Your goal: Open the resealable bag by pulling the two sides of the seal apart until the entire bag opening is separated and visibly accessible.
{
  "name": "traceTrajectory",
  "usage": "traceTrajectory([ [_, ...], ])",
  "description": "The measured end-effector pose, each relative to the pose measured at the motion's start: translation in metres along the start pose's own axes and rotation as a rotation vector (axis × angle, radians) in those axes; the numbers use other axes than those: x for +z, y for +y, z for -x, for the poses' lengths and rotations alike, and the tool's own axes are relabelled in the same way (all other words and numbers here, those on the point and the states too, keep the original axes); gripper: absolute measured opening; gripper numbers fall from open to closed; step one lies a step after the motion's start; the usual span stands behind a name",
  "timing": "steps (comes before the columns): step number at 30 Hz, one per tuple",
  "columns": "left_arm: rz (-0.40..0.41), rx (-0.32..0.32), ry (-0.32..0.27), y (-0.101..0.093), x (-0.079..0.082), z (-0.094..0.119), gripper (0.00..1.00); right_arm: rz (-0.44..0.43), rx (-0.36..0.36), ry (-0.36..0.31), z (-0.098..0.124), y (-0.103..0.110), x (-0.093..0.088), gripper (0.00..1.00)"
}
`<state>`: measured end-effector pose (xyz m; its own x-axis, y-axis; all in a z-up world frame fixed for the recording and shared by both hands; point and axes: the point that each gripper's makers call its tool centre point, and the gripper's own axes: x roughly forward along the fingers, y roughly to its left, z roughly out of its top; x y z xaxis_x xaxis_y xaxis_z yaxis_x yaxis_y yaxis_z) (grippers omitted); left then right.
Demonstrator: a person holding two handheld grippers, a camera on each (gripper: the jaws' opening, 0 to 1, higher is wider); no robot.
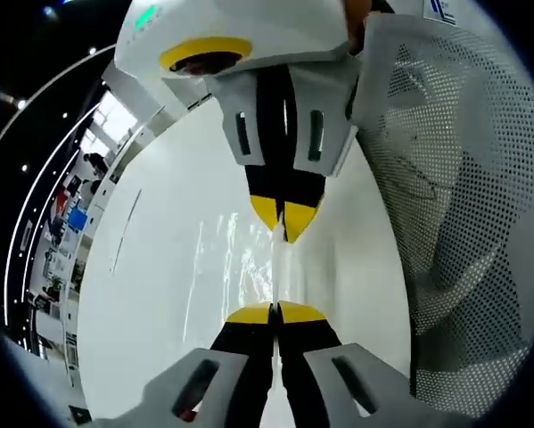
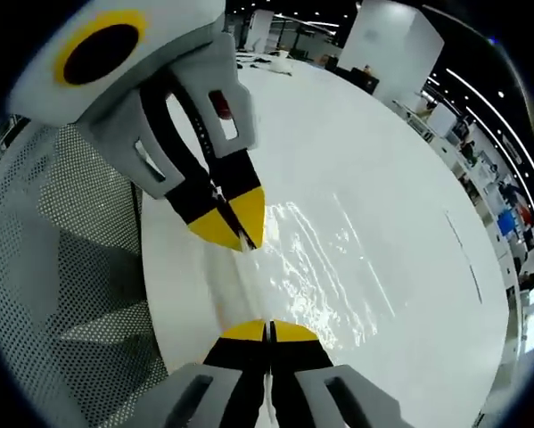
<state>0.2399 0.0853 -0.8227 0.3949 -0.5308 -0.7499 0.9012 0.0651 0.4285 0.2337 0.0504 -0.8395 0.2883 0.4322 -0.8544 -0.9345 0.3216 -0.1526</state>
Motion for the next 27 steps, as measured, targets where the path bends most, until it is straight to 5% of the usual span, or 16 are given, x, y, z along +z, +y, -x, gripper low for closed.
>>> traceTrajectory([
  [12,0.025,0.010,-0.011,0.041,-0.006,-0.004,0.00,-0.052,0.012,-0.108,0.005,-0.034,0.019,0.06],
  [20,-0.006,-0.010,-0.022,0.039,0.006,-0.012,0.00,-0.007,0.031,-0.110,0.001,-0.036,0.031,0.04],
  [27,0.040,-0.059,-0.010,0.031,0.011,-0.016,0.00,-0.030,0.068,-0.063,0.003,-0.030,0.019,0.00],
])
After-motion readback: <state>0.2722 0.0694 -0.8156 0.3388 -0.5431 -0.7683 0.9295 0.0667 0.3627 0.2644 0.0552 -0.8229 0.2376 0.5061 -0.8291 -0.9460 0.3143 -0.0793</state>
